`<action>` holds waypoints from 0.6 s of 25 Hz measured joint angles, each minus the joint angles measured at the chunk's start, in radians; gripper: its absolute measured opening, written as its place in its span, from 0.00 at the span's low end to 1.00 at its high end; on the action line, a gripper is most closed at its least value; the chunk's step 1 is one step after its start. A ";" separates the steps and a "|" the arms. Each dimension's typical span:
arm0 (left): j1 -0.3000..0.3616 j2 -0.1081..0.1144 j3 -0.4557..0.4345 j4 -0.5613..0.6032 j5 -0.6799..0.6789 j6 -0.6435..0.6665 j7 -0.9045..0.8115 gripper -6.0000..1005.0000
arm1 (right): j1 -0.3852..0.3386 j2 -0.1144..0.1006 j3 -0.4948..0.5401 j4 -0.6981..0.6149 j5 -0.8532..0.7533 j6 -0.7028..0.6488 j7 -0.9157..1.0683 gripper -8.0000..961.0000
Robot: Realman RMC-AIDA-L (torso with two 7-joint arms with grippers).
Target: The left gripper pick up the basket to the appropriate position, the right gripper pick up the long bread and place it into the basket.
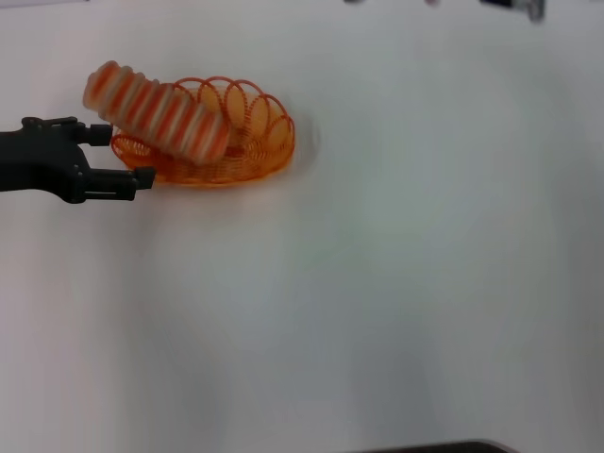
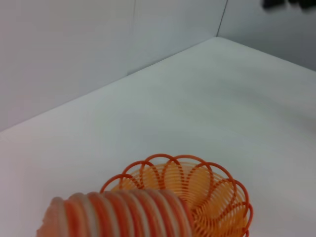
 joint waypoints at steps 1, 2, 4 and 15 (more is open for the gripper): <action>0.000 0.000 -0.001 -0.002 -0.002 0.000 0.003 0.88 | -0.035 0.002 -0.006 0.003 0.018 -0.005 -0.027 0.71; 0.001 0.000 -0.002 -0.008 -0.006 0.003 0.012 0.88 | -0.068 0.003 -0.012 0.006 0.031 -0.008 -0.052 0.71; 0.003 -0.001 -0.003 -0.015 -0.015 0.006 0.026 0.88 | -0.140 0.005 -0.025 0.023 0.075 -0.010 -0.118 0.73; 0.007 -0.001 -0.010 -0.044 -0.053 0.003 0.053 0.88 | -0.316 -0.007 0.052 0.252 0.222 -0.198 -0.402 0.97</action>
